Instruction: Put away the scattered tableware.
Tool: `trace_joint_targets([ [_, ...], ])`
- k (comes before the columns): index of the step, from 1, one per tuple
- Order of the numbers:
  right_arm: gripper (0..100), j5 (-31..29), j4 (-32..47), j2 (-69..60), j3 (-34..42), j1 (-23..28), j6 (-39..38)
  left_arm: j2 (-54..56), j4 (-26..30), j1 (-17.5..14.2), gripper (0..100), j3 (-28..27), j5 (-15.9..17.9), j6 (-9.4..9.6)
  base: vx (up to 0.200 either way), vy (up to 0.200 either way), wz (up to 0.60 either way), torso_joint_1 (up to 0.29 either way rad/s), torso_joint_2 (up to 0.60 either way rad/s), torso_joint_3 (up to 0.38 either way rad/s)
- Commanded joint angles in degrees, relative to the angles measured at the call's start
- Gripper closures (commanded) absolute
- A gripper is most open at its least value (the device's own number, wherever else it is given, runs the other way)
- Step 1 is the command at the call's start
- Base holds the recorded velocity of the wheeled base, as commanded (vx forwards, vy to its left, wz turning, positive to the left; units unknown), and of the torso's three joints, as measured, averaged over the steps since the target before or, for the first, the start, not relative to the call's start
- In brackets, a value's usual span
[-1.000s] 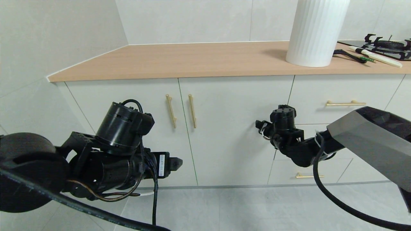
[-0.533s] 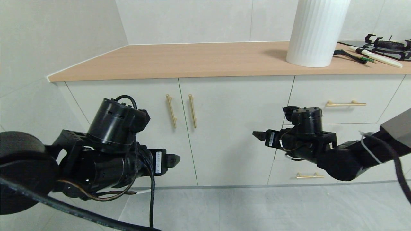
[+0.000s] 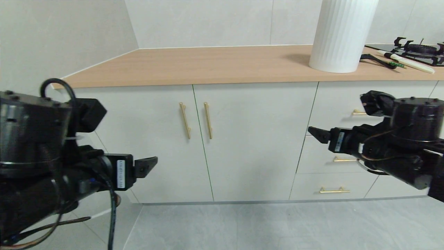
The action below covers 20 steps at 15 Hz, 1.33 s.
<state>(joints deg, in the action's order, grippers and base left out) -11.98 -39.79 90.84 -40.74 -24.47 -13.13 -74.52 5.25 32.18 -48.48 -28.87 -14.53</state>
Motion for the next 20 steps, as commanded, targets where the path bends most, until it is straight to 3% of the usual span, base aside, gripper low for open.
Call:
trace_joint_targets([
  [1, 0, -2.0, 0.2, -18.7, 12.5, 1.6, 3.8, 14.6, -0.1, -3.9, 0, 5.8, -1.4, 4.78, 0.000, 0.000, 0.00, 0.000, 0.00, 0.000],
  [4, 0, -2.1, 0.3, -34.0, 22.3, 4.3, 6.9, 31.0, 0.0, -9.3, 0, 13.0, -1.3, 13.21, 0.000, 0.000, 0.00, 0.000, 0.00, 0.000],
  [5, 0, -2.1, 0.9, -41.3, 25.9, 6.7, 8.5, 39.5, 0.0, -12.7, 0, 15.9, -1.2, 18.84, 0.000, 0.000, 0.00, 0.000, 0.00, 0.000],
  [8, 0, -1.5, 7.3, -55.2, 28.7, 13.5, 12.8, 50.1, 0.4, -17.2, 0, 16.3, -0.7, 19.45, 0.000, 0.000, 0.00, 0.000, 0.00, 0.000],
  [11, 0, -1.6, 26.5, -75.2, 25.3, 14.3, 16.0, 60.5, 0.5, -23.0, 0, 17.8, -0.7, 19.45, 0.000, 0.000, 0.00, 0.000, 0.00, 0.000],
  [13, 0, -2.1, 35.0, -81.9, 22.5, 14.4, 16.0, 66.4, 0.6, -27.3, 0, 20.0, -0.6, 19.72, 0.000, 0.000, 0.00, 0.000, 0.00, 0.000],
  [15, 0, -2.2, 37.4, -84.9, 21.8, 14.9, 16.2, 69.5, 1.2, -28.3, 0, 21.1, -0.6, 19.89, 0.000, 0.000, 0.00, 0.000, 0.00, 0.000],
  [18, 0, -6.0, 37.5, -85.1, 23.9, 17.7, 15.9, 74.5, 1.1, -32.1, 0, 27.9, -0.1, 19.80, 0.000, 0.000, 0.00, 0.000, 0.00, 0.000],
  [20, 0, -6.1, 37.5, -85.3, 24.7, 19.8, 15.8, 74.5, 0.1, -32.1, 0, 30.2, -1.2, 18.93, 0.000, 0.000, 0.00, 0.000, 0.00, 0.000],
])
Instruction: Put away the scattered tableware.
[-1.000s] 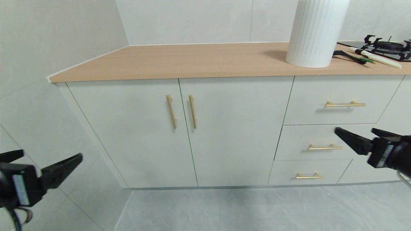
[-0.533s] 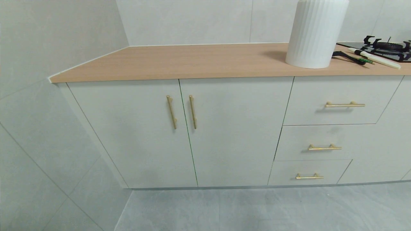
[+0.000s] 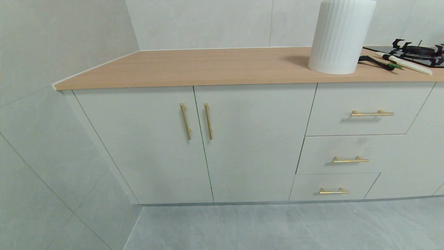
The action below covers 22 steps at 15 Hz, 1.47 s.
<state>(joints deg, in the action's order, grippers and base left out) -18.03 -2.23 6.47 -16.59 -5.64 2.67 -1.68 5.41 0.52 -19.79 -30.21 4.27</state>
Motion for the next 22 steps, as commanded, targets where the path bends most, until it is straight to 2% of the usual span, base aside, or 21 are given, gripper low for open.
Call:
trace_joint_targets([
  [1, 0, 1.1, 0.3, -3.8, 1.3, 4.6, 0.3, 1.7, -0.6, -0.4, 0, 2.1, -1.1, -1.01, 0.000, 0.000, 0.00, 0.000, 0.00, 0.000],
  [4, 0, 1.0, 2.0, -6.5, 6.0, 5.8, -0.1, 1.7, -0.6, -0.4, 0, 4.0, -0.8, -1.37, 0.000, 0.000, 0.00, 0.000, 0.00, 0.000],
  [5, 0, 1.8, 1.1, -6.5, 10.5, 5.8, -0.5, 1.7, -1.9, -0.4, 0, 7.4, -0.5, -1.63, 0.000, 0.000, 0.00, 0.000, 0.00, 0.000],
  [6, 0, 5.0, -3.2, -6.5, 15.4, 5.8, -0.5, 1.7, -6.6, -0.4, 0, 12.0, 0.1, -1.54, 0.000, 0.000, 0.00, 0.000, 0.00, 0.000],
  [8, 0, 12.8, -4.3, -6.5, 16.6, 5.8, -3.1, 1.7, -18.4, -0.4, 0, 19.8, 4.5, -0.40, 0.000, 0.000, 0.00, 0.000, 0.00, 0.000],
  [10, 0, 13.7, -2.5, -6.5, 16.6, 5.8, -2.5, 1.7, -17.3, -0.4, 0, 19.8, 7.9, -1.10, 0.000, 0.000, 0.00, 0.000, 0.00, 0.000],
  [12, 0, 15.3, -0.2, -6.4, 16.6, 5.8, -1.1, 1.7, -12.6, -0.4, 0, 19.8, 11.5, -1.01, 0.000, 0.000, 0.00, 0.000, 0.00, 0.000],
  [13, 0, 15.4, -0.2, -6.4, 16.6, 5.8, -1.2, 1.7, -9.6, -0.4, 0, 19.8, 11.8, -0.93, 0.000, 0.000, 0.00, 0.000, 0.00, 0.000],
  [14, 0, 15.4, -0.2, -6.4, 16.6, 5.8, -1.2, 1.7, -9.4, -0.4, 0, 19.8, 11.9, -0.93, 0.000, 0.000, 0.00, 0.000, 0.00, 0.000],
  [17, 0, 16.5, 3.5, -6.4, 16.2, 5.8, -1.4, 1.7, -7.6, -0.4, 0, 19.8, 21.8, -1.19, 0.000, 0.000, 0.00, 0.000, 0.00, 0.000],
  [20, 0, 18.1, 2.5, -6.4, 16.5, 5.8, -1.3, 1.6, -5.1, -0.3, 0, 19.8, 30.7, -1.10, 0.000, 0.000, 0.00, 0.000, 0.00, 0.000],
  [22, 0, 18.1, 2.5, -6.4, 16.5, 5.8, -1.3, 1.6, -5.2, -0.4, 0, 19.8, 31.1, -0.49, 0.000, 0.000, 0.00, 0.000, 0.00, 0.000],
])
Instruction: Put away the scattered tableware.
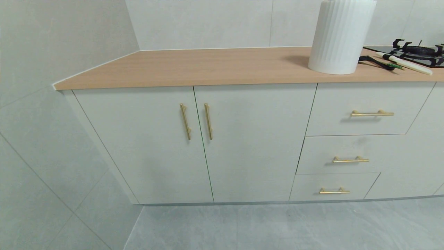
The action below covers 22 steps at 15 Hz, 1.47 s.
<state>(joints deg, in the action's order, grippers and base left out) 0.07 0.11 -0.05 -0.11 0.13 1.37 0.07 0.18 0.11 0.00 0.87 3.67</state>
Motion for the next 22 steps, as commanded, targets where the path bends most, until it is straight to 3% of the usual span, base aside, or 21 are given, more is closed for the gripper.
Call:
trace_joint_targets([
  [1, 0, 0.0, 0.2, 0.1, 0.0, 0.0, 0.1, -0.1, -0.1, 0.0, 0, 0.0, -0.1, -1.12, 0.000, 0.000, 0.00, 0.000, 0.00, 0.000],
  [2, 0, 0.0, 0.1, 0.1, 0.0, 0.0, 0.0, -0.1, -0.1, 0.0, 0, 0.0, -0.1, -2.61, 0.000, 0.000, 0.00, 0.000, 0.00, 0.000],
  [3, 0, -0.1, 0.2, 0.1, 0.0, 0.0, 0.0, -0.1, -0.1, 0.0, 0, 0.0, 0.0, -2.97, 0.000, 0.000, 0.00, 0.000, 0.00, 0.000],
  [13, 0, 0.7, 0.2, 0.1, 0.0, 0.0, -0.3, -0.1, -0.2, 0.0, 0, -0.1, -0.2, -3.93, 0.000, 0.000, 0.00, 0.000, 0.00, 0.000],
  [22, 0, 0.7, 0.1, 0.1, 0.0, 0.0, -0.4, -0.1, -0.3, 0.0, 0, -0.1, -0.2, -4.02, 0.000, -0.200, 0.00, 0.005, 0.00, 0.002],
])
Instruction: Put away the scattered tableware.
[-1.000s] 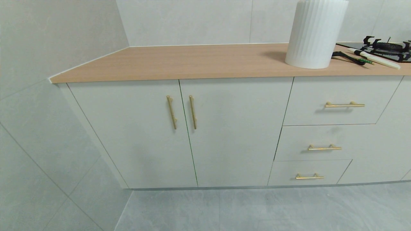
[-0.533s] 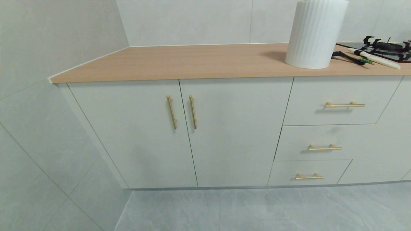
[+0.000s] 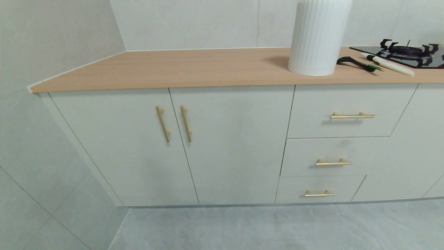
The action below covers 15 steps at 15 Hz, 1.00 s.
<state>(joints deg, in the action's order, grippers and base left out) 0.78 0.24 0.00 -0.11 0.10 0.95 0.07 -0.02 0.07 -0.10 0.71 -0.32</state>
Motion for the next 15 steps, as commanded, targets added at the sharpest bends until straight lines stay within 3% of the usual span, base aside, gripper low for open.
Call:
trace_joint_targets([
  [1, 0, 0.0, 0.0, 0.1, 0.0, 0.0, 0.0, -0.1, 0.0, 0.0, 0, 0.0, 0.0, -0.03, 0.000, -0.200, 0.00, 0.002, 0.01, 0.002],
  [6, 0, 0.0, 0.0, 0.1, 0.0, 0.0, 0.0, -0.1, 0.0, 0.0, 0, 0.0, 0.0, -0.03, 0.000, -0.200, 0.00, 0.005, 0.00, 0.001],
  [13, 0, 0.0, 0.0, 0.1, 0.0, 0.0, 0.0, -0.1, 0.0, 0.0, 0, 0.0, 0.0, 0.05, 0.000, 0.000, 0.00, 0.000, 0.00, 0.000],
  [15, 0, 0.0, -0.1, 0.1, 0.0, 0.0, 0.0, -0.1, 0.0, 0.0, 0, 0.0, 0.0, 0.14, 0.200, 0.000, 0.00, 0.000, 0.01, 0.005],
])
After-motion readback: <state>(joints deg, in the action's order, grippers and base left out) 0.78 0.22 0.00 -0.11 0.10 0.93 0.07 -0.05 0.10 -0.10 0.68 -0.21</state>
